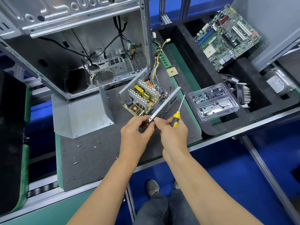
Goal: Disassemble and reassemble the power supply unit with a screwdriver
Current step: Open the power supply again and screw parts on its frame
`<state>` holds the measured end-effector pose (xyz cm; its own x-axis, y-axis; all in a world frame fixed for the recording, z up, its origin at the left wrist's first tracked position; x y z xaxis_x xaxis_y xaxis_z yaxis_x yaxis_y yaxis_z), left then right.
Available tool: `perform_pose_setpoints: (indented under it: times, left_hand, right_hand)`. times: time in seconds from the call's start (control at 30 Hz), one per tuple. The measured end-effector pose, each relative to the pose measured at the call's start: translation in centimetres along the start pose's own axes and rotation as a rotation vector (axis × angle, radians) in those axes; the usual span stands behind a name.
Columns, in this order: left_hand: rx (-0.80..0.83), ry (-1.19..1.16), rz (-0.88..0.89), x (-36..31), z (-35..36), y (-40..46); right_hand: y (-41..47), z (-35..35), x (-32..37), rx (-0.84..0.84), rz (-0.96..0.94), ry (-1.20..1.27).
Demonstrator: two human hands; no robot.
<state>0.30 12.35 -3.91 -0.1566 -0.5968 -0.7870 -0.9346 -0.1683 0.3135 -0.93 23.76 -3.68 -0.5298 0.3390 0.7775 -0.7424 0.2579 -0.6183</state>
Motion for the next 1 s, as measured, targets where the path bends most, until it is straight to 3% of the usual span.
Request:
perform_pose_setpoints:
  times: [0.83, 1.0]
  left_hand:
    - [-0.033, -0.002, 0.014, 0.3, 0.1, 0.4]
    - [-0.051, -0.006, -0.017, 0.2, 0.3, 0.3]
  right_hand:
    - [1.2, -0.7, 1.8, 0.140, 0.155, -0.042]
    - [1.3, -1.2, 1.2, 0.182, 0.062, -0.088]
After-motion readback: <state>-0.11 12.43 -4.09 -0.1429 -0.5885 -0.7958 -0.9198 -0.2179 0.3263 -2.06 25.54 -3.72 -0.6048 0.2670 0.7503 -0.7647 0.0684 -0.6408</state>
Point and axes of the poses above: each hand's wrist, its own y-axis towards the middle knuckle, its own z-axis out of the palm, x = y × z, the point moved 2 cm from there along y, towards the middle knuckle, and after that the axes turned 3 degrees about z, right-handed, at the moved point
